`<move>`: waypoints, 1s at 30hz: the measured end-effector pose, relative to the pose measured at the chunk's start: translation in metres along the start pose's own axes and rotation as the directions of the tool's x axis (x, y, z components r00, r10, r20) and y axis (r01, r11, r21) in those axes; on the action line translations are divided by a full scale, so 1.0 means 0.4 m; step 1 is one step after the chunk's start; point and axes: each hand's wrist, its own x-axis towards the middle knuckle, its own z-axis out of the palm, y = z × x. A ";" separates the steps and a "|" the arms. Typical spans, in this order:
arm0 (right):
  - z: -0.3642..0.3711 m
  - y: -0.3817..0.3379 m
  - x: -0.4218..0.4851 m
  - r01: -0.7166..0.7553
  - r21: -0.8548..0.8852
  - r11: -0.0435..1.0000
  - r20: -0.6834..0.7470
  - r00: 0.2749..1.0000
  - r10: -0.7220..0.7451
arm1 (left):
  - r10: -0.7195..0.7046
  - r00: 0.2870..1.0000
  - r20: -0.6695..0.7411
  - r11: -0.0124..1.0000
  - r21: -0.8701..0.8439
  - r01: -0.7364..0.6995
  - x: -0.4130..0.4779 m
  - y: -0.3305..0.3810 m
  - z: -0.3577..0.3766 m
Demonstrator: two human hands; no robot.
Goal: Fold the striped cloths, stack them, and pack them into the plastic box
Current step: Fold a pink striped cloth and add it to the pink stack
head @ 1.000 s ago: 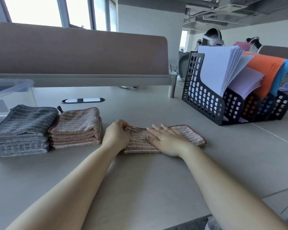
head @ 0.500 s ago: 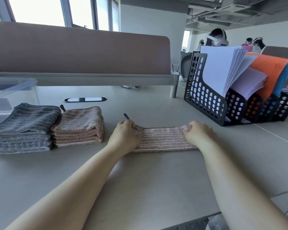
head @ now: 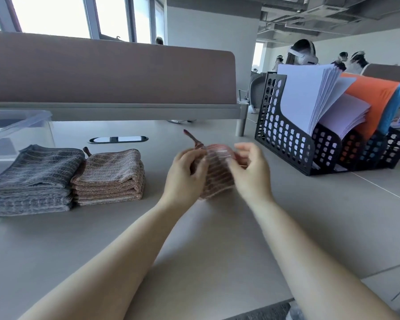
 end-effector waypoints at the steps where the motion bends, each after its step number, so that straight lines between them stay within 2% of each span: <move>1: 0.021 -0.012 -0.014 0.024 0.047 0.999 0.032 0.999 -0.026 | 0.016 0.999 0.031 1.000 0.011 -0.016 -0.007 0.011 0.010; 3: 0.045 -0.028 -0.036 0.044 0.151 0.988 0.096 0.994 -0.059 | 0.031 0.999 0.040 0.999 0.015 -0.031 -0.013 0.021 0.020; 5: 0.045 -0.034 -0.043 0.082 0.230 0.970 0.147 0.982 -0.118 | 0.003 1.000 -0.011 1.000 -0.028 -0.003 -0.011 0.021 0.012; 7: 0.039 -0.029 -0.043 0.103 0.279 0.955 0.200 0.966 -0.163 | -0.027 0.998 -0.048 0.998 -0.051 0.024 -0.005 0.010 -0.002; 9: 0.034 -0.023 -0.038 0.122 0.285 0.951 0.189 0.965 -0.180 | -0.051 0.997 -0.056 0.998 -0.030 0.049 -0.002 -0.003 -0.015; 10: 0.033 -0.015 -0.033 0.157 0.251 0.955 0.145 0.970 -0.198 | -0.063 0.996 -0.056 0.998 -0.023 0.061 0.000 -0.006 -0.020; 13: 0.020 0.014 -0.009 0.328 -0.016 0.944 0.035 0.944 -0.327 | -0.039 0.999 -0.026 0.999 -0.002 0.039 0.002 -0.003 -0.035; 17: 0.008 0.022 0.004 0.417 -0.067 0.906 0.089 0.907 -0.411 | 0.193 0.980 0.044 0.968 0.156 -0.197 -0.006 0.011 -0.053; 19: 0.008 0.017 0.000 0.389 -0.072 0.918 0.106 0.919 -0.381 | 0.252 0.966 0.060 0.936 0.239 -0.259 -0.006 0.012 -0.056; 24: 0.011 0.002 -0.008 0.294 -0.018 0.956 0.117 0.950 -0.290 | 0.263 0.960 0.095 0.912 0.301 -0.280 -0.013 0.012 -0.045; 28: 0.008 -0.008 -0.011 0.247 0.108 0.963 0.200 0.943 -0.264 | 0.261 0.963 0.072 0.922 0.278 -0.271 -0.012 0.017 -0.042; 30: -0.003 -0.003 -0.002 0.269 0.054 0.962 0.218 0.937 -0.274 | 0.264 0.962 0.073 0.935 0.227 -0.274 -0.006 0.019 -0.052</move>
